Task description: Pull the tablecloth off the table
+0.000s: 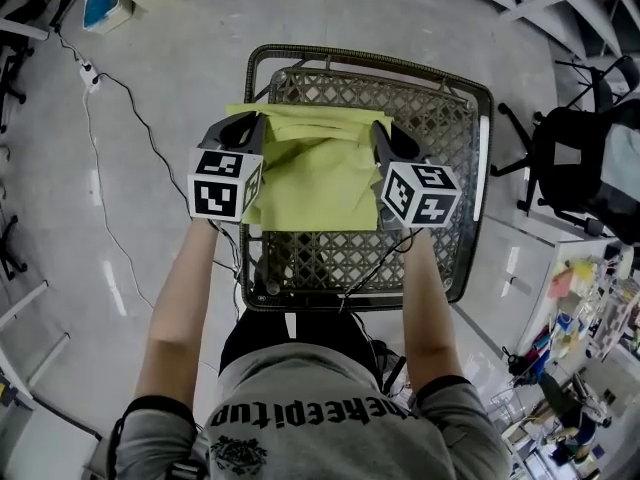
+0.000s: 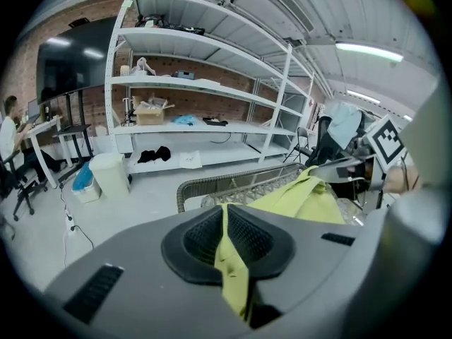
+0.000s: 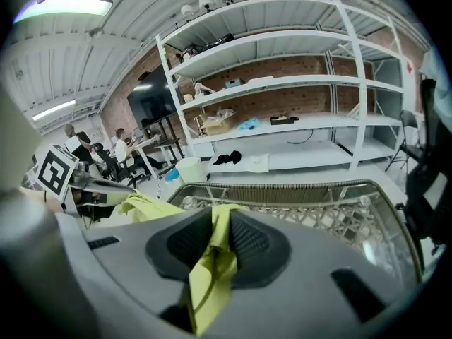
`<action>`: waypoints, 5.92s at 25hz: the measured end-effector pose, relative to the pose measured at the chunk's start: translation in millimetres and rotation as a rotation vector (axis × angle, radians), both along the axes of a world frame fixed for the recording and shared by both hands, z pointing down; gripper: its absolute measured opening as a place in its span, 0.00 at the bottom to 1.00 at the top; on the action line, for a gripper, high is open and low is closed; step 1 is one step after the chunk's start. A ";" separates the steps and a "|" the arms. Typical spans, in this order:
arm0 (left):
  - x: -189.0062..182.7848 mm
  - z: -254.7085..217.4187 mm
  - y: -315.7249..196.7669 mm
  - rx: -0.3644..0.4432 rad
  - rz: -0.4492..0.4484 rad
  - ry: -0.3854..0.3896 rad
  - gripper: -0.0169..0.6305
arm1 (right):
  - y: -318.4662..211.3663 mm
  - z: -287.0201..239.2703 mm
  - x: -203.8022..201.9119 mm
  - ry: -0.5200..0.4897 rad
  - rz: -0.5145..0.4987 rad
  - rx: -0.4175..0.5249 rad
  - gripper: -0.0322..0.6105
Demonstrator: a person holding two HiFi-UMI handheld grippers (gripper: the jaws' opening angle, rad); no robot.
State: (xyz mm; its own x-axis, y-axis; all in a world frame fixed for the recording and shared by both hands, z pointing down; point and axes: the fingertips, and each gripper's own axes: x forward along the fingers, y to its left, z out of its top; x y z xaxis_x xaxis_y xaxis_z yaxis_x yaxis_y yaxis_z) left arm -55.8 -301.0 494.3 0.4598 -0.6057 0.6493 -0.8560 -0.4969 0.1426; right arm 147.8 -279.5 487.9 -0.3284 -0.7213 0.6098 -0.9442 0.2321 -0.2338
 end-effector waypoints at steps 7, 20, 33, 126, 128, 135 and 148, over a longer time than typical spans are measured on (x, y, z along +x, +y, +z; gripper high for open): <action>-6.2 -13.8 -10.3 0.135 -0.009 -0.023 0.09 | -2.8 1.8 -4.6 -0.024 -0.012 0.002 0.29; -26.9 -27.7 -10.1 0.185 -0.081 -0.013 0.09 | 8.9 -15.3 -6.3 -0.067 -0.042 0.022 0.33; -38.6 -51.8 -6.3 0.242 -0.123 0.016 0.09 | 27.8 -22.5 7.8 -0.068 -0.007 0.030 0.33; 20.1 -77.7 137.2 0.202 0.166 0.140 0.05 | 107.1 -81.1 -117.7 -0.166 -0.241 0.148 0.07; 21.0 -81.0 143.2 0.199 0.183 0.148 0.05 | 116.3 -85.8 -116.1 -0.166 -0.227 0.156 0.07; 21.4 -102.0 165.5 0.215 0.246 0.175 0.05 | 150.6 -111.9 -120.3 -0.163 -0.200 0.201 0.07; 26.9 -148.3 214.1 0.295 0.338 0.212 0.05 | 209.4 -149.4 -135.1 -0.127 -0.204 0.300 0.07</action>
